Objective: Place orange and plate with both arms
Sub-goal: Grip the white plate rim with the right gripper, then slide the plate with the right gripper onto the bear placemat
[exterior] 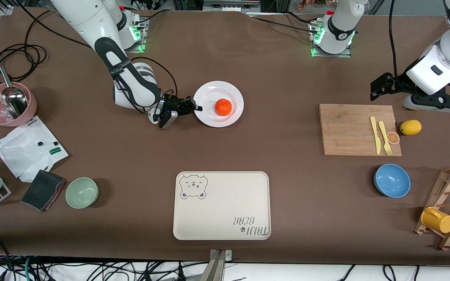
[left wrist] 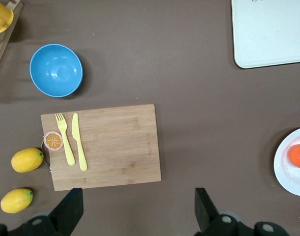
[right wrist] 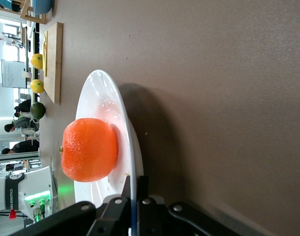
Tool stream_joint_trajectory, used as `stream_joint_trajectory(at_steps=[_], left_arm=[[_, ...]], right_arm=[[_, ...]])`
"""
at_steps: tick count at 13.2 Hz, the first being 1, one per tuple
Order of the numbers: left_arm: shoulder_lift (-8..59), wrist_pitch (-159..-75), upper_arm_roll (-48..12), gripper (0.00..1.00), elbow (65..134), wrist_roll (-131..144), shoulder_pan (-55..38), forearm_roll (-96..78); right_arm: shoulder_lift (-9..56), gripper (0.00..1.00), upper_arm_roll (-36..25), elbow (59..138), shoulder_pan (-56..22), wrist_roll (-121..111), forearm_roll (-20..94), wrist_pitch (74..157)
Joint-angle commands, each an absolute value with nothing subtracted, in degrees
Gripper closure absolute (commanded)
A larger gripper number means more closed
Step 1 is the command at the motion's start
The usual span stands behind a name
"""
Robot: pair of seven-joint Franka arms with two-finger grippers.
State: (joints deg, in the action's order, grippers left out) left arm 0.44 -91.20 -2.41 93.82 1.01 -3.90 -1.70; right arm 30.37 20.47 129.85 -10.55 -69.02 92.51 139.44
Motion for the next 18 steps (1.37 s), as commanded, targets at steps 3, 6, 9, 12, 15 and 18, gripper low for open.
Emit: stream_joint_trajectory(at_steps=[3, 6, 9, 12, 15, 18], left_arm=[[1.4, -90.0, -2.5, 0.00, 91.8, 0.8, -3.9, -1.8], [1.3, -90.0, -2.6, 0.00, 91.8, 0.9, -4.2, -1.8], [1.4, -90.0, -2.6, 0.00, 91.3, 0.9, -4.4, -1.8], [1.4, -90.0, -2.5, 0.00, 91.3, 0.9, -4.3, -1.8], [1.5, -89.8, -2.5, 0.00, 91.3, 0.9, -4.0, -0.4], [1.4, -87.7, -2.3, 0.00, 91.2, 1.3, -3.8, 0.1]], right_arm=[[30.4, 1.00, 20.7, 128.7, -10.5, -66.9, 98.1, 139.6], [30.4, 1.00, 20.6, 125.7, -10.3, -62.3, 98.3, 139.6], [32.2, 1.00, 20.6, 119.9, -10.3, -58.4, 98.3, 139.7], [35.8, 1.00, 20.3, 111.0, -10.0, -53.5, 97.4, 139.8], [44.8, 1.00, 19.2, 96.9, -10.5, -49.9, 93.1, 140.1], [52.8, 1.00, 14.8, 83.9, -12.9, -39.9, 82.7, 140.1]])
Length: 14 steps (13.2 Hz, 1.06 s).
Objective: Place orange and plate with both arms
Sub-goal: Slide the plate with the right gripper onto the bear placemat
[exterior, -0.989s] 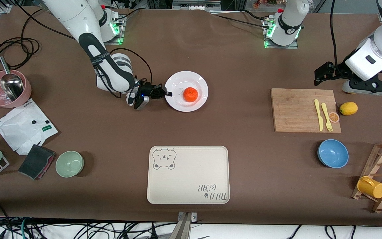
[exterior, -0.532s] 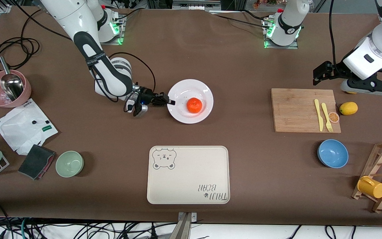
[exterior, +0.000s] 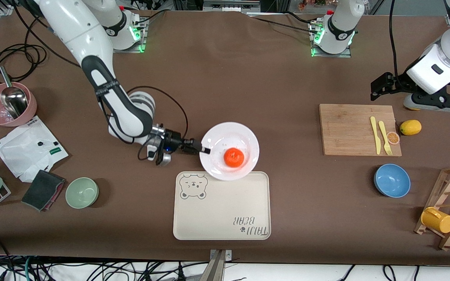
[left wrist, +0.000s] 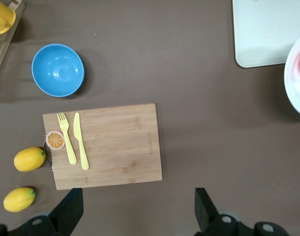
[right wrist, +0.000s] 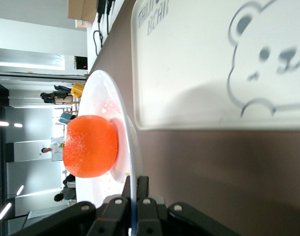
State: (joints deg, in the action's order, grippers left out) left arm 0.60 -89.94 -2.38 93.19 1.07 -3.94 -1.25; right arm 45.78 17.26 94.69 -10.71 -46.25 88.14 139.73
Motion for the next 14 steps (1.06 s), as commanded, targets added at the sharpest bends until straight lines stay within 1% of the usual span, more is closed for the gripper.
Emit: stream_joint_trajectory(at_steps=[1, 4, 7, 9, 14], left_arm=[[1.4, -87.5, -2.2, 0.00, 91.0, 1.5, -3.9, -0.5], [2.1, -87.5, -2.0, 0.00, 90.9, 1.2, -3.7, 0.0], [2.3, -87.5, -2.0, 0.00, 90.7, 1.4, -3.9, 0.0], [2.5, -87.5, -2.0, 0.00, 90.7, 1.3, -3.9, 0.1], [3.5, -87.5, -2.0, 0.00, 90.7, 1.3, -3.8, 0.1]], right_arm=[[54.4, 1.00, 13.5, 79.8, -14.1, -35.1, 79.6, 140.0], [60.5, 1.00, 11.7, 68.5, -15.3, -23.8, 68.6, 139.7], [66.2, 1.00, 11.7, 61.5, -15.6, -21.4, 66.1, 139.7], [67.9, 1.00, 11.6, 59.9, -15.6, -21.3, 66.1, 139.8], [67.8, 1.00, 11.4, 59.8, -15.9, -20.8, 66.1, 139.7]])
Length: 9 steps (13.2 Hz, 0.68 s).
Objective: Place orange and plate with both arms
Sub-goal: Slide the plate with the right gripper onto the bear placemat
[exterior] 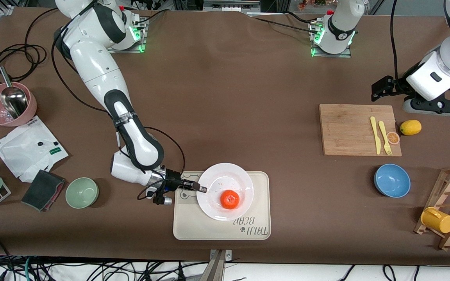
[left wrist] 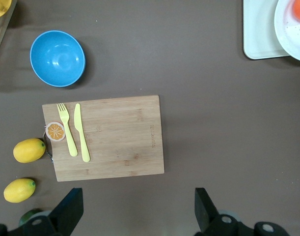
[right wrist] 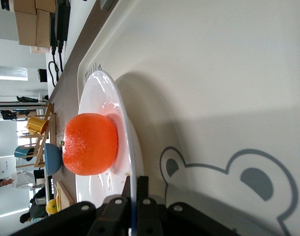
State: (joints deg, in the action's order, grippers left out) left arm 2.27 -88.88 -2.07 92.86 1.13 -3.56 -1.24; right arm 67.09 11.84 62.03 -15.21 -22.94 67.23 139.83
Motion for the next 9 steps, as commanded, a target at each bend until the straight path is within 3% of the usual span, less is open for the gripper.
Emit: stream_joint_trajectory(at_steps=[1, 2, 4, 7, 9], left_arm=[[3.5, -87.5, -2.0, 0.00, 90.7, 1.3, -3.9, 0.1], [3.6, -87.5, -2.0, 0.00, 90.7, 1.3, -3.9, 0.1], [3.6, -87.5, -2.0, 0.00, 90.7, 1.3, -3.9, 0.1], [3.6, -87.5, -2.0, 0.00, 90.6, 1.4, -3.9, 0.0], [3.6, -87.5, -2.0, 0.00, 90.6, 1.4, -4.0, 0.0]], right_arm=[[67.2, 0.87, 10.9, 59.9, -15.9, -20.2, 66.0, 139.6], [66.6, 0.67, 10.4, 60.0, -15.9, -20.1, 65.7, 139.5], [66.0, 0.40, 10.3, 60.3, -15.8, -20.1, 63.4, 138.9], [62.9, 0.28, 10.3, 64.4, -15.9, -20.1, 61.4, 138.9], [59.7, 0.28, 8.9, 68.2, -16.1, -20.1, 60.7, 138.9]])
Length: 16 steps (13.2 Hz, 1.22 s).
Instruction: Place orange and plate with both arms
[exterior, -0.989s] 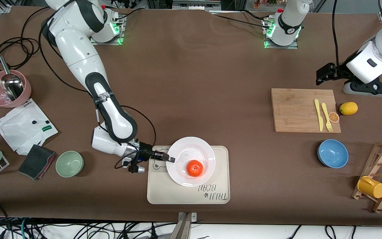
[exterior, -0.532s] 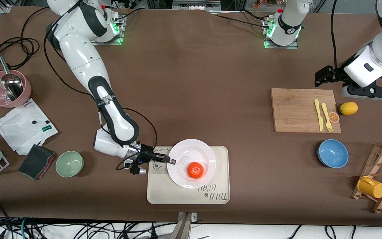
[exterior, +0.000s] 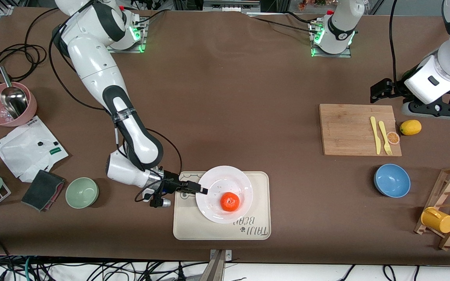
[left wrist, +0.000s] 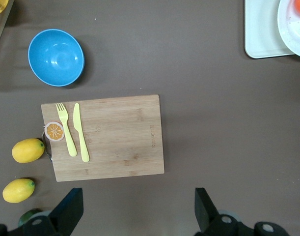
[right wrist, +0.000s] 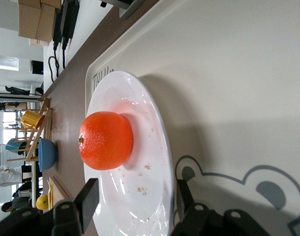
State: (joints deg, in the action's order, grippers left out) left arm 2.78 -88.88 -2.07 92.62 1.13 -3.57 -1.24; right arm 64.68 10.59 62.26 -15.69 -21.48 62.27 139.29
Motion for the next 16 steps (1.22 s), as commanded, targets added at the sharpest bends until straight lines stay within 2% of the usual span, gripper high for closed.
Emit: stream_joint_trajectory(at_steps=[1, 6, 8, 10, 11, 12, 16], left_arm=[[3.6, -87.5, -2.0, 0.00, 90.6, 1.4, -3.9, 0.0], [3.4, -87.5, -2.0, 0.00, 89.5, 1.5, -3.7, -0.1], [3.6, -87.5, -2.0, 0.00, 88.9, 1.5, -3.7, 0.0], [3.6, -87.5, -1.9, 0.00, 88.9, 1.5, -3.7, 0.0], [3.6, -87.5, -2.0, 0.00, 88.9, 1.5, -3.8, 0.0], [3.6, -87.5, -2.0, 0.00, 88.9, 1.5, -3.7, 0.0], [3.7, -87.5, -2.0, 0.00, 88.8, 1.6, -4.0, 0.0]], right_arm=[[58.1, 0.28, 8.7, 70.4, -16.1, -20.3, 58.8, 138.9], [48.5, 0.28, 8.3, 83.4, -15.5, -20.4, 49.4, 139.0], [44.3, 0.20, 7.2, 87.9, -14.8, -20.7, 45.9, 138.4], [38.1, 0.06, 5.9, 92.8, -14.6, -20.4, 45.2, 134.8], [34.6, 0.05, 4.8, 95.4, -14.6, -20.3, 43.6, 132.8], [30.9, 0.01, 3.6, 98.8, -14.6, -20.1, 40.5, 130.9], [15.9, 0.00, -2.2, 107.4, -14.5, -16.6, 26.2, 120.6]])
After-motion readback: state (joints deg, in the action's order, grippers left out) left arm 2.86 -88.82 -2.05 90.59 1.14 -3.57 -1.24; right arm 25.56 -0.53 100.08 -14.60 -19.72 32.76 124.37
